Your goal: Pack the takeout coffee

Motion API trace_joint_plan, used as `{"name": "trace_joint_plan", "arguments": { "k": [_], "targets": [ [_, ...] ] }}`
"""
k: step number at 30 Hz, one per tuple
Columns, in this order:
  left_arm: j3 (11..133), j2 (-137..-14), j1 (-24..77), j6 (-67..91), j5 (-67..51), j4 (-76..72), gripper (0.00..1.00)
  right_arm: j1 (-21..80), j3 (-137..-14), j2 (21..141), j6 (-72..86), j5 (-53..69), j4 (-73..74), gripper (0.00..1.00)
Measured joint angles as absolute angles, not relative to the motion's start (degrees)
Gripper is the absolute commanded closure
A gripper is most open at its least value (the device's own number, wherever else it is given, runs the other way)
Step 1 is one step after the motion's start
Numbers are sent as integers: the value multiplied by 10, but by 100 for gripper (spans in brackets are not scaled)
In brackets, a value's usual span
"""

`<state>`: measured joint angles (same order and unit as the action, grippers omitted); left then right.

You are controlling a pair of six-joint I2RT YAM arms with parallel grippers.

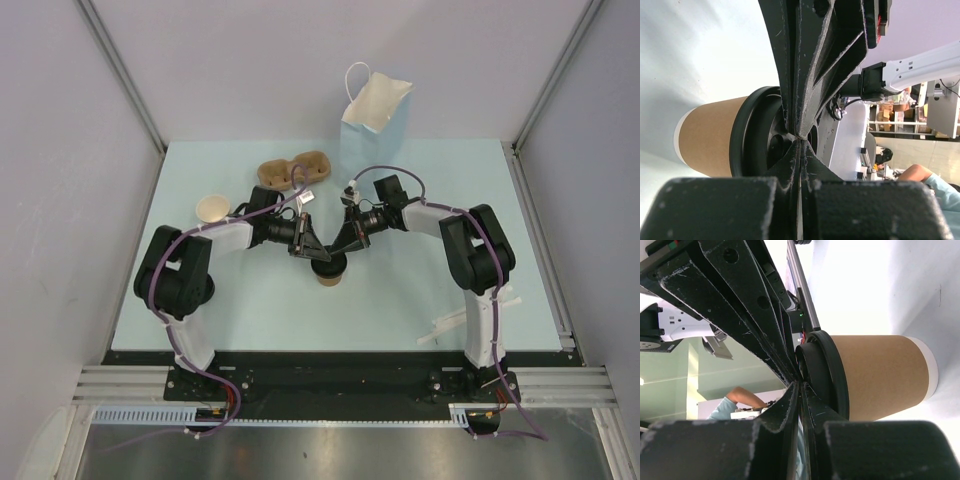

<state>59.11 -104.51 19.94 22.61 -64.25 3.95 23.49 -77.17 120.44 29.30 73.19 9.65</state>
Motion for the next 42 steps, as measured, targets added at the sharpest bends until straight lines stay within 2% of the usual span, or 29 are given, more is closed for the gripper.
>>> {"name": "trace_joint_plan", "arguments": {
  "k": [12,26,42],
  "targets": [
    [598,-1043,200,224,-645,51,100,241,-753,1178,284,726,85,85],
    [590,-990,199,233,-618,50,100,251,-736,1113,329,714,46,86],
    [576,-1027,200,236,-634,41,100,240,-754,1185,249,742,147,89]
  ]
}}
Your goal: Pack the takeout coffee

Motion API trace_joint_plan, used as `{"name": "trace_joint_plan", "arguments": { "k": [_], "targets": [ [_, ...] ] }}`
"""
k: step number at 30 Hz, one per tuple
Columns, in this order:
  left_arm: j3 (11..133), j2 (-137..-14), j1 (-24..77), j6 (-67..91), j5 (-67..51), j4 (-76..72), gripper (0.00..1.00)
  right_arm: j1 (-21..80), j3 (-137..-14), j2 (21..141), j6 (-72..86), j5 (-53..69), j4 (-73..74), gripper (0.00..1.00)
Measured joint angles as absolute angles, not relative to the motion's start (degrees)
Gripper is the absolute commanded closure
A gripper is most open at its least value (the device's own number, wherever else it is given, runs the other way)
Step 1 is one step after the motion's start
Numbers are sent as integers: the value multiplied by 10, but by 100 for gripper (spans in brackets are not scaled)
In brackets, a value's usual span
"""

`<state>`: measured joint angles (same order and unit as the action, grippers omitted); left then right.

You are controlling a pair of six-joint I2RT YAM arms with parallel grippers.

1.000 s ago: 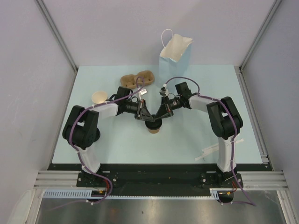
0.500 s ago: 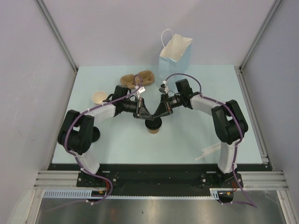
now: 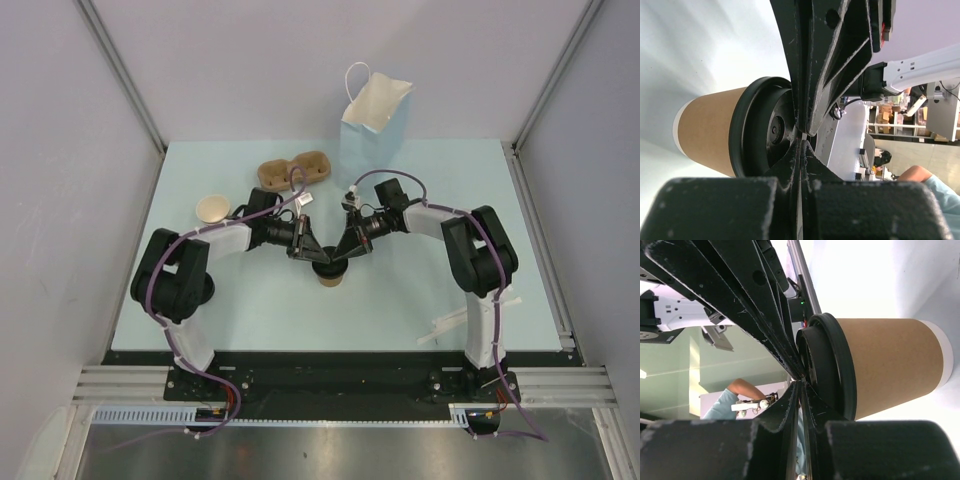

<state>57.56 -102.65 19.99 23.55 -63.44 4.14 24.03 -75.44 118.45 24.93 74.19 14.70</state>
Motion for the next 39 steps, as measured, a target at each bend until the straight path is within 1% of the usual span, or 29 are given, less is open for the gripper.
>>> {"name": "trace_joint_plan", "arguments": {
  "k": [3,5,8,10,11,14,19,23,26,29,39],
  "targets": [
    [579,-1032,200,236,-638,41,100,236,-761,1192,241,751,157,88],
    [582,-1035,200,236,-640,41,100,234,-763,1195,234,756,161,86],
    [583,-1036,200,236,-642,42,100,235,-763,1192,228,761,161,76],
    [583,-1036,200,236,-642,42,100,236,-761,1183,225,759,159,73],
    [583,-1036,200,236,-641,42,100,236,-757,1175,223,755,157,69],
    [583,-1036,200,236,-641,42,100,234,-742,1141,222,732,157,66],
    [583,-1035,200,236,-638,43,100,220,-736,1070,202,704,187,66],
    [584,-1034,202,235,-636,42,100,206,-736,1032,143,654,260,70],
    [584,-1034,204,236,-634,42,100,209,-727,1035,121,618,293,73],
    [586,-1034,206,235,-630,42,100,215,-715,1050,114,595,309,73],
    [586,-1034,207,235,-629,43,100,221,-710,1089,124,583,302,72]
  ]
}}
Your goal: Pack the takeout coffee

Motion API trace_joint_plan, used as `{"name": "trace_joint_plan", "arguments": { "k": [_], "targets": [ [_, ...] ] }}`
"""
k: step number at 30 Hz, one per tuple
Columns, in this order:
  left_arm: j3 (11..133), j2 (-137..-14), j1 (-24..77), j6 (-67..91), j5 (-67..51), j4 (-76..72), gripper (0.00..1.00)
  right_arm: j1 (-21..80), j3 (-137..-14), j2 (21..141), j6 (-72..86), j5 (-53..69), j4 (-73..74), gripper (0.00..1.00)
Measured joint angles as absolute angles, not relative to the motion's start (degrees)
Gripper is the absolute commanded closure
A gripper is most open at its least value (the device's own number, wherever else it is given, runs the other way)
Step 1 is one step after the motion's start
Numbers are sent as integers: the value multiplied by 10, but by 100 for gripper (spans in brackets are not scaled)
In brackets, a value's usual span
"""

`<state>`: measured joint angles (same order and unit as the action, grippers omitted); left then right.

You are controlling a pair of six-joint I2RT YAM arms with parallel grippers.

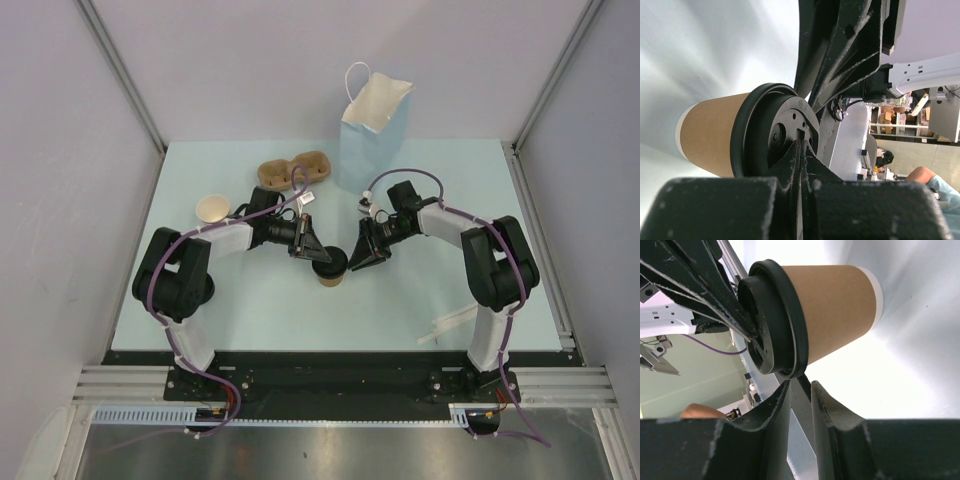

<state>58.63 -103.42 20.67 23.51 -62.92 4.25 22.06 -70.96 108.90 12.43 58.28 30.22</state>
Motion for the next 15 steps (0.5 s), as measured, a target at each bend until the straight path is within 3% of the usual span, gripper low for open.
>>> {"name": "trace_joint_plan", "arguments": {
  "k": [15],
  "targets": [
    [587,-1034,207,235,-627,44,100,221,-709,1094,150,607,274,71]
  ]
}}
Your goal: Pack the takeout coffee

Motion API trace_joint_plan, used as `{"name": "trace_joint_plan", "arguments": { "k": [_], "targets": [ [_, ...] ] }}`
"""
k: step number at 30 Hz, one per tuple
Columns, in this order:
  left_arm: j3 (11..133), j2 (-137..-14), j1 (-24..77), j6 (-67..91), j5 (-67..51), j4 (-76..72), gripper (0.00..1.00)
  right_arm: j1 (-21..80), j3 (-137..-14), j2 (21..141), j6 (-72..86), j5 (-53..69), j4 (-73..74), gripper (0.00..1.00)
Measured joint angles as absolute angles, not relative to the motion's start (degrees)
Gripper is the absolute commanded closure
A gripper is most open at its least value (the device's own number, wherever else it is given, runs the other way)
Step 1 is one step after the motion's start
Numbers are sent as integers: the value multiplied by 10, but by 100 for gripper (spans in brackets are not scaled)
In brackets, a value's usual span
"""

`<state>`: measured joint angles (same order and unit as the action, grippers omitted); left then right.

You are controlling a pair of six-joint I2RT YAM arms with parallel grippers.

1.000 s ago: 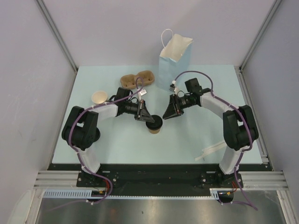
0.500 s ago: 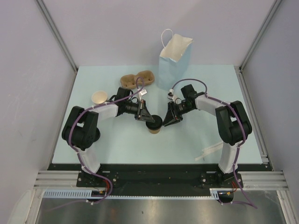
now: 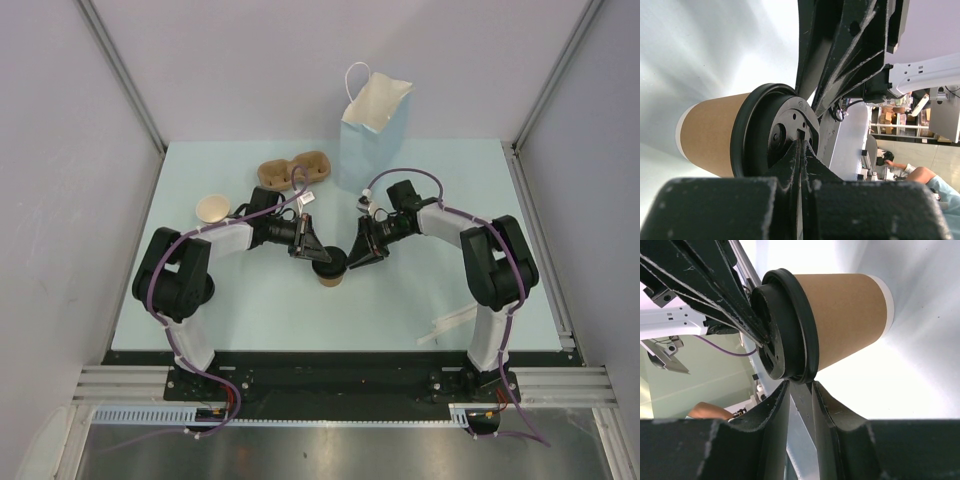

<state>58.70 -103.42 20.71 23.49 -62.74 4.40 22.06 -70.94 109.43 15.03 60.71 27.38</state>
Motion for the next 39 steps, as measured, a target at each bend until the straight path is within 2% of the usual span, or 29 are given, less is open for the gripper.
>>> {"name": "trace_joint_plan", "arguments": {
  "k": [12,26,39],
  "targets": [
    [589,-1035,208,231,-627,49,100,220,-711,1119,157,624,267,82],
    [600,-1046,207,229,-632,64,100,215,-731,1155,165,653,292,99],
    [601,-1046,207,225,-634,66,100,214,-736,1163,200,651,301,100]
  ]
}}
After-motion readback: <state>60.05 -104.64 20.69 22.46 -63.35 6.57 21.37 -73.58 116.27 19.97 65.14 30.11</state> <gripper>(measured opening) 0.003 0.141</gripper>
